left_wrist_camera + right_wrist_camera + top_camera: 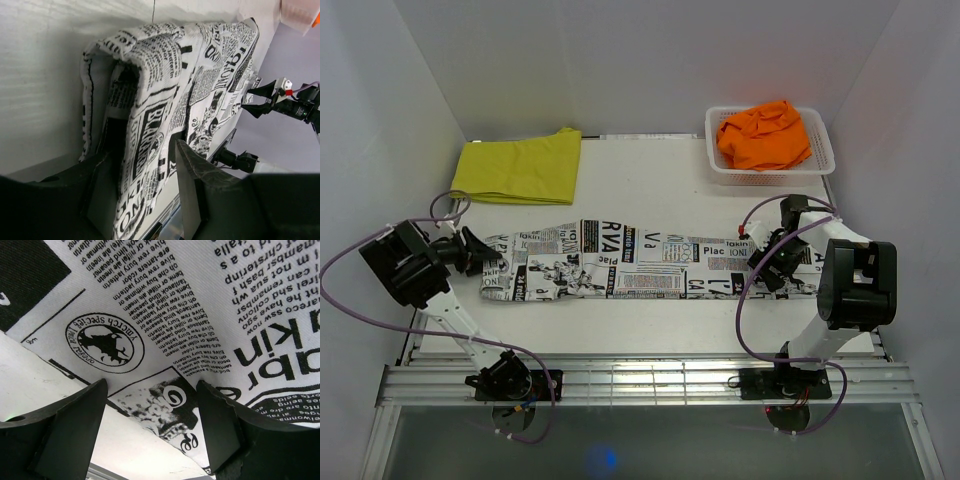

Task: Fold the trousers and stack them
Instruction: Fold the trousers

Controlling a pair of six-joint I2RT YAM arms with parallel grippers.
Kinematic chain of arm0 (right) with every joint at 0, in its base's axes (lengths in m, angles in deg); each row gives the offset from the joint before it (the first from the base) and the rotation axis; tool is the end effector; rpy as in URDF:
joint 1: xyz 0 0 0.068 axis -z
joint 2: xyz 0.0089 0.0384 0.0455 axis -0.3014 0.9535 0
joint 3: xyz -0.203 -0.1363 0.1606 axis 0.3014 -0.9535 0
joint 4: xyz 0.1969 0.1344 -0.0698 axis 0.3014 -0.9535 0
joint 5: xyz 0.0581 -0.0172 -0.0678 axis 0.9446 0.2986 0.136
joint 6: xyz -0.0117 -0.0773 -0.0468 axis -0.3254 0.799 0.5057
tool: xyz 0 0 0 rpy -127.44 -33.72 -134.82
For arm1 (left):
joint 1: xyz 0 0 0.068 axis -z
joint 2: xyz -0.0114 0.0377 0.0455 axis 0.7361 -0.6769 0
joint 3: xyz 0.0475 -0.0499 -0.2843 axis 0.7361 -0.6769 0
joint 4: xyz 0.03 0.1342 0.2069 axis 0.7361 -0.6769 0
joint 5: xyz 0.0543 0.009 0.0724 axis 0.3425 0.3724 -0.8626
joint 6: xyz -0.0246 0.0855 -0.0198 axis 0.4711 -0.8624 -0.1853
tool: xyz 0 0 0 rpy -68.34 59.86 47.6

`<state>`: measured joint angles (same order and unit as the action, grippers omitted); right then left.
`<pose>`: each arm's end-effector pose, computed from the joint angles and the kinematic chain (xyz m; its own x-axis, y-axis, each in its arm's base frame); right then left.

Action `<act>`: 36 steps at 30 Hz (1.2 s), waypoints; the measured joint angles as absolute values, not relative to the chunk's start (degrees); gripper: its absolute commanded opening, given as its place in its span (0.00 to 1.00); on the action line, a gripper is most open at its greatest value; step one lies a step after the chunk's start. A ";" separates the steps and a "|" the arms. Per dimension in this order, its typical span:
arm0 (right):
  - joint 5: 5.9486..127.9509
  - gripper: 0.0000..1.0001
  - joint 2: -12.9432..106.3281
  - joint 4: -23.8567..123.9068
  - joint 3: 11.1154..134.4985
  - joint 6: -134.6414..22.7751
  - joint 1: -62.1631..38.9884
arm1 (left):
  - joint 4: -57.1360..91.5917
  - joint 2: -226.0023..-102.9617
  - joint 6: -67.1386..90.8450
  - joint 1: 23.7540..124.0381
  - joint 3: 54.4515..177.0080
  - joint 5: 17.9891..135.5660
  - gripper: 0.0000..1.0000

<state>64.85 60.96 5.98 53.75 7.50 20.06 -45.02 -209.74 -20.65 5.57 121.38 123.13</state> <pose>0.2822 -0.0045 0.1445 -0.5733 -0.8067 -0.1431 -0.8107 0.5838 -0.0430 0.3037 0.1825 0.1267 -0.8648 -0.4966 -0.0738 -0.2290 0.5210 -0.8223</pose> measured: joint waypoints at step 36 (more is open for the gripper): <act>62.49 0.72 59.56 8.62 51.45 10.12 19.61 | -41.78 -215.46 -16.02 10.14 133.78 117.22 0.44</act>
